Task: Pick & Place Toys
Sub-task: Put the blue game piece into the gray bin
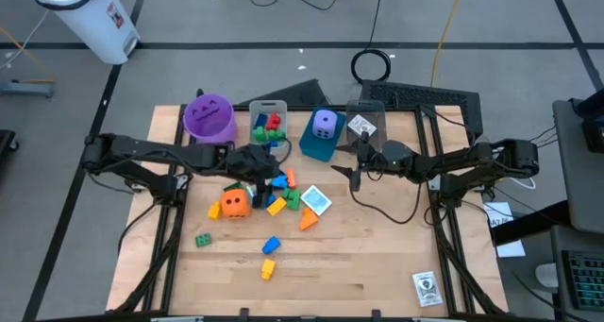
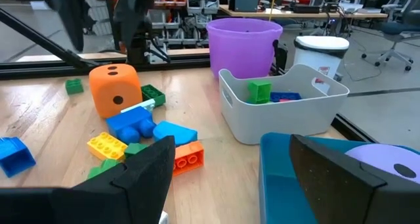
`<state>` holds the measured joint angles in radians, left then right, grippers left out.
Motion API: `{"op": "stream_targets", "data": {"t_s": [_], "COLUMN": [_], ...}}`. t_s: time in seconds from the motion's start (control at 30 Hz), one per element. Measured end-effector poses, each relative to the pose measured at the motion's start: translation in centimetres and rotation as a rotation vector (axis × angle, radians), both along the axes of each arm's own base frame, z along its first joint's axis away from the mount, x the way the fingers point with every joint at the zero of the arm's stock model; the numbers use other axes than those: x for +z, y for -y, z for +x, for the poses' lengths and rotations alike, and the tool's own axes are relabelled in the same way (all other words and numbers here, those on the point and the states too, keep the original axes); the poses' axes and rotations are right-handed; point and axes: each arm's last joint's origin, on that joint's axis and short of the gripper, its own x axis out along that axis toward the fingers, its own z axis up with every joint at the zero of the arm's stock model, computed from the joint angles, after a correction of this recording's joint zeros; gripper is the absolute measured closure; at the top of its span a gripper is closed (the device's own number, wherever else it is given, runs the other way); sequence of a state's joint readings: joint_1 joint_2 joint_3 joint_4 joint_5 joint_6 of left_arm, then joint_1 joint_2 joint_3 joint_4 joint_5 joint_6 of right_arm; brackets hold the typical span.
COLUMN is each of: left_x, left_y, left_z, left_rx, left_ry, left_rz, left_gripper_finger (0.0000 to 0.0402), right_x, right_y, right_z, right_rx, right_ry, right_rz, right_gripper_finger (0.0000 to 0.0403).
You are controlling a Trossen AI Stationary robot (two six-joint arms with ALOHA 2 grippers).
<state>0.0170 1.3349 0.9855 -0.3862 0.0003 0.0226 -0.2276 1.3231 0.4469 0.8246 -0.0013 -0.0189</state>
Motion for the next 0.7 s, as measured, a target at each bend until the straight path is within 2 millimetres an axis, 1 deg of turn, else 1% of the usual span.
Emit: {"op": "stream_targets", "data": {"t_s": [0.13, 0.3, 0.47, 0.7], "left_x": [-1.0, -2.7, -4.0, -5.1], "left_y": [0.4, 0.8, 1.8, 3.3], "left_z": [0.9, 1.7, 2.4, 3.2], "left_rx": [0.009, 0.037, 0.048, 0.039], "left_ry": [-0.020, -0.089, -0.127, -0.134], "left_rz": [-0.024, -0.066, -0.103, -0.134], "left_gripper_finger": [0.0188, 0.0188, 0.0188, 0.0188], "right_x": [0.0, 0.0, 0.0, 0.0], "right_y": [0.0, 0.0, 0.0, 0.0], "right_z": [0.0, 0.0, 0.0, 0.0], "right_rx": [0.000, 0.000, 0.000, 0.000], "right_ry": [0.001, 0.001, 0.001, 0.002], "right_rz": [0.000, 0.000, 0.000, 0.000], "right_gripper_finger": [0.0115, 0.0115, 0.0115, 0.0115]}}
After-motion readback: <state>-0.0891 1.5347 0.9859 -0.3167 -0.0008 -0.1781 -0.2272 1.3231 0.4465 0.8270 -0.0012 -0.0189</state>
